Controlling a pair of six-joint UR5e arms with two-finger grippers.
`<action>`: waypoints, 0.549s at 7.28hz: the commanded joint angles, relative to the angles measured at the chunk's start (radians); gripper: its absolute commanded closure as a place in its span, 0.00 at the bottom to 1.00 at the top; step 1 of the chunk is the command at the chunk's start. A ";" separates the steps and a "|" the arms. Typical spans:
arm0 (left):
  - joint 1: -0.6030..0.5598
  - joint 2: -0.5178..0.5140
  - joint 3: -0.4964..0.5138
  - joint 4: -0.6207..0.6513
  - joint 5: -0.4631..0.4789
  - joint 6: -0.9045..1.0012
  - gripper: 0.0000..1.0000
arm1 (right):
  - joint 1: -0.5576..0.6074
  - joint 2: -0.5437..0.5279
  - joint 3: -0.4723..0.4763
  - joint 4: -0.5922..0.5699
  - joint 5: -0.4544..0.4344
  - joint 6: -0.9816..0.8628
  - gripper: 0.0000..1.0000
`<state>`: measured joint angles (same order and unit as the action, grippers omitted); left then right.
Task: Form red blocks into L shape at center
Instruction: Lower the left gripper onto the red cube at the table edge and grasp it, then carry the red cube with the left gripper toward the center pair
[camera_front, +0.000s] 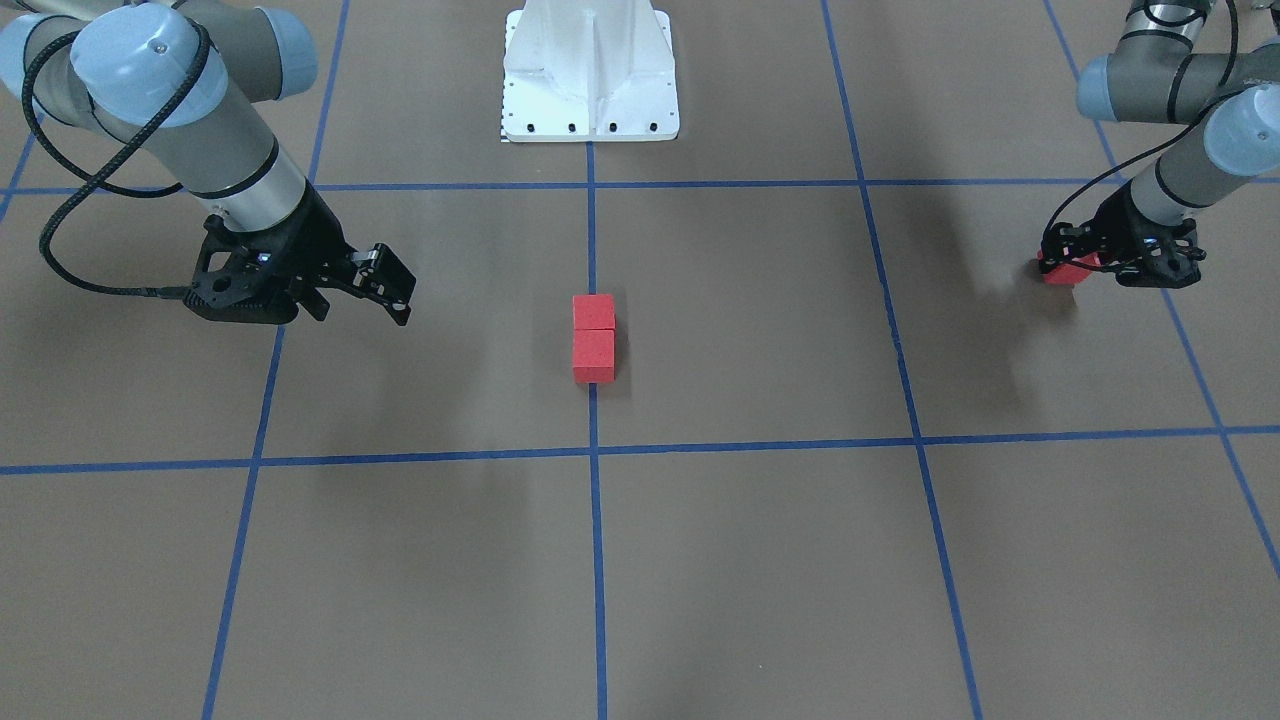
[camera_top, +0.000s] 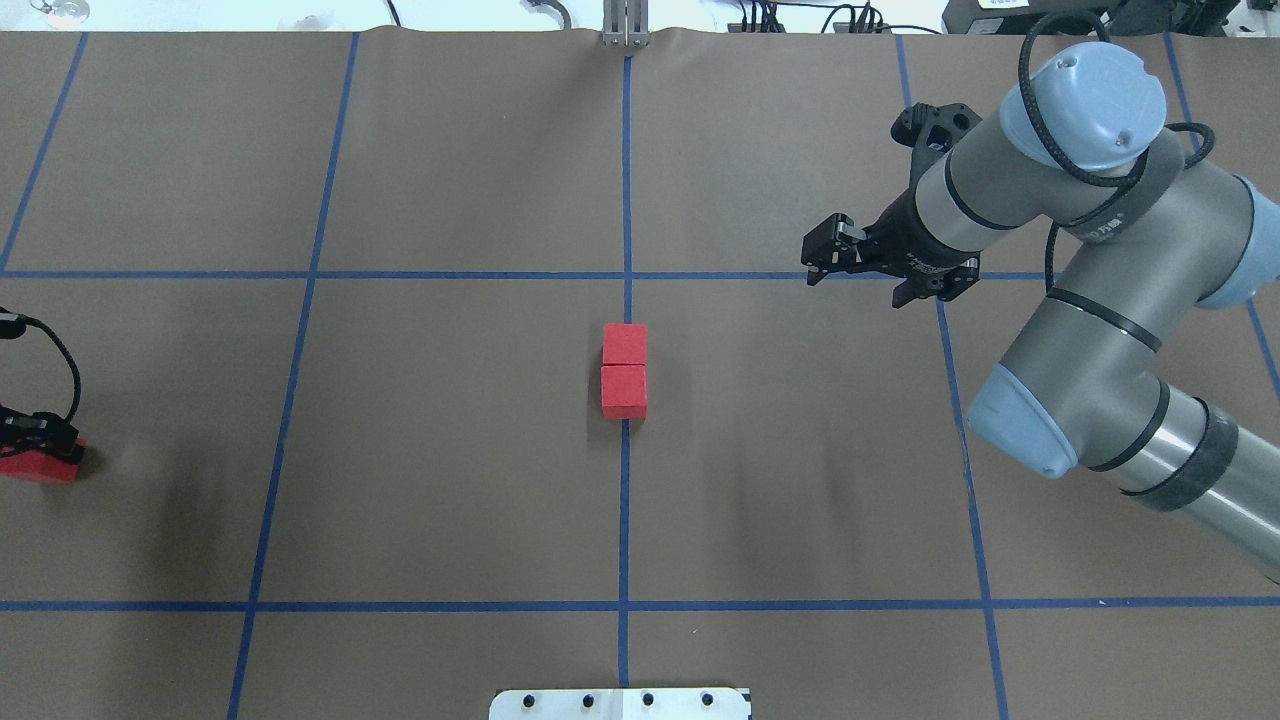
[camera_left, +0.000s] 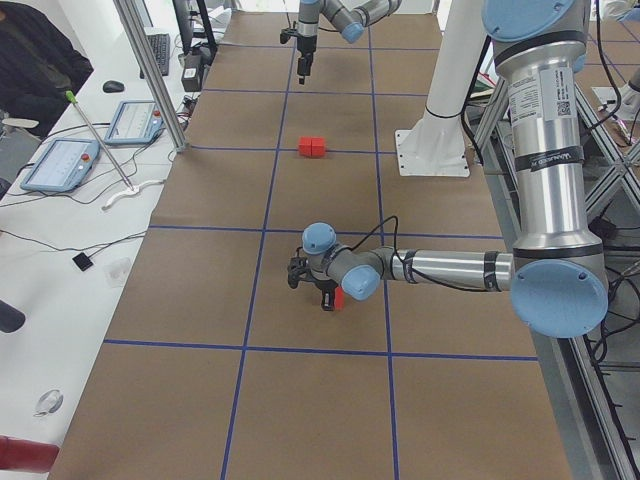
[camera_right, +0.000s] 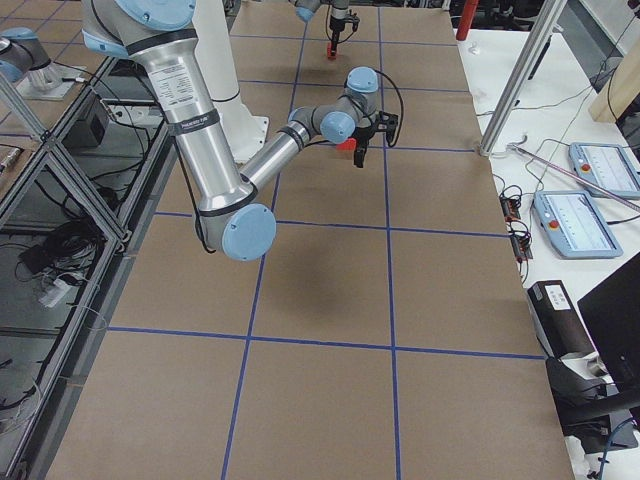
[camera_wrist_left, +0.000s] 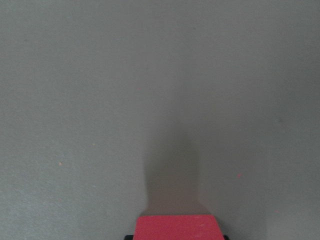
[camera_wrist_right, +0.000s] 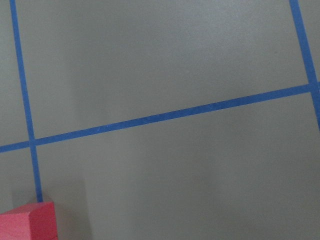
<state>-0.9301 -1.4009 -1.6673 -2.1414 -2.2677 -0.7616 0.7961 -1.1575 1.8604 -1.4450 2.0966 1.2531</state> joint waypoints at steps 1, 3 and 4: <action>0.000 -0.038 -0.063 0.003 -0.026 -0.257 1.00 | 0.000 -0.004 0.000 0.002 0.000 0.000 0.00; 0.011 -0.134 -0.078 0.001 -0.018 -0.693 1.00 | 0.002 -0.005 -0.001 0.002 0.002 0.000 0.00; 0.049 -0.176 -0.084 0.001 -0.006 -0.840 1.00 | 0.000 -0.005 -0.001 0.002 0.002 0.000 0.00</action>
<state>-0.9122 -1.5230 -1.7431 -2.1394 -2.2841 -1.3896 0.7967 -1.1621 1.8599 -1.4435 2.0979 1.2532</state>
